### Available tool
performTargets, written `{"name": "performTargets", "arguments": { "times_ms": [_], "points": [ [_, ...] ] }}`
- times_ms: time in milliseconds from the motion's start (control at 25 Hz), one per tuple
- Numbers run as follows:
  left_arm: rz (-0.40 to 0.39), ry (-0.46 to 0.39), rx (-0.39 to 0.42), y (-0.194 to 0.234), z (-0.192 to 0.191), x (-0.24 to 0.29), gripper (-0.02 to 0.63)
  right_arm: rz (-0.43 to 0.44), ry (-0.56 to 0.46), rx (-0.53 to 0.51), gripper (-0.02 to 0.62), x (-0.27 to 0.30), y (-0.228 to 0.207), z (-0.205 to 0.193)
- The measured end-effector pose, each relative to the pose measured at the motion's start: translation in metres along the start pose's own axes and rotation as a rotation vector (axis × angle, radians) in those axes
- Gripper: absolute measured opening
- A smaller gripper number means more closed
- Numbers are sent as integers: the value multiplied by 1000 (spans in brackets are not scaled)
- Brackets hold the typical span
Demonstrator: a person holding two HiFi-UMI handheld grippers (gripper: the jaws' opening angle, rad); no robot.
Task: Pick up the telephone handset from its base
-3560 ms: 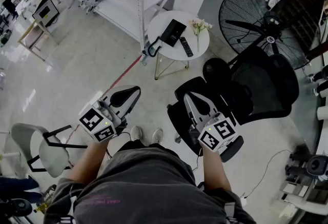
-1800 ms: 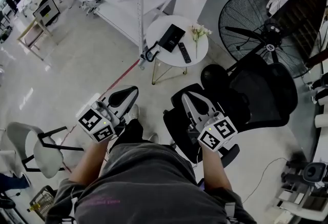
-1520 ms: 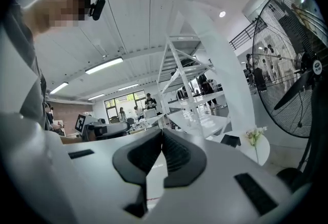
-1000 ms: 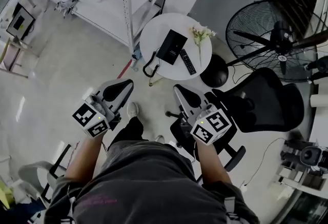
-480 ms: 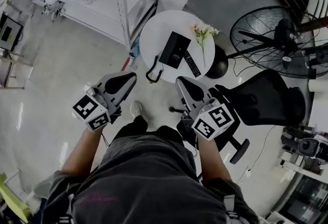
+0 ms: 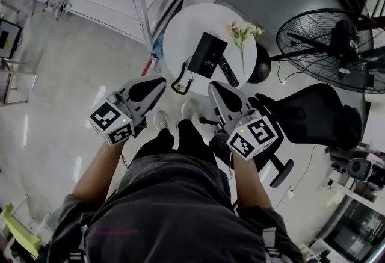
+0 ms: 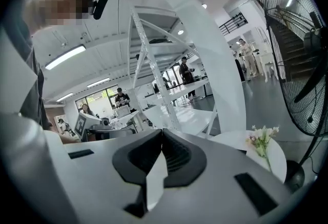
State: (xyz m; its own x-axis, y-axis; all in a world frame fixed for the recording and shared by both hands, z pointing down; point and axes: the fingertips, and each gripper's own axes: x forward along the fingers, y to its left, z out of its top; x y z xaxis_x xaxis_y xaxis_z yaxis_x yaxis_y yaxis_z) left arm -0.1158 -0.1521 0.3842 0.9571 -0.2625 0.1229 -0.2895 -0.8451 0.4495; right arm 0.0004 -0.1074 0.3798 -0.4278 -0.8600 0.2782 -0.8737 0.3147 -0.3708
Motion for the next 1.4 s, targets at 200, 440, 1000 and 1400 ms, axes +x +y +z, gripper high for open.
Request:
{"name": "performTargets", "arguments": {
  "times_ms": [200,440,1000,1400],
  "points": [
    [-4,25,-9,20,-16,38,14,8,13,15,18,14,-34,-5],
    [14,71,-46,47,-42,90,14,19,46,31,18,26,-80,-9],
    [50,219,-112,107,-131,184,15,34,138,113,18,36,-169,-52],
    [57,323,-131,149,-180,215,55,23,174,157,18,43,-204,-79]
  ]
}}
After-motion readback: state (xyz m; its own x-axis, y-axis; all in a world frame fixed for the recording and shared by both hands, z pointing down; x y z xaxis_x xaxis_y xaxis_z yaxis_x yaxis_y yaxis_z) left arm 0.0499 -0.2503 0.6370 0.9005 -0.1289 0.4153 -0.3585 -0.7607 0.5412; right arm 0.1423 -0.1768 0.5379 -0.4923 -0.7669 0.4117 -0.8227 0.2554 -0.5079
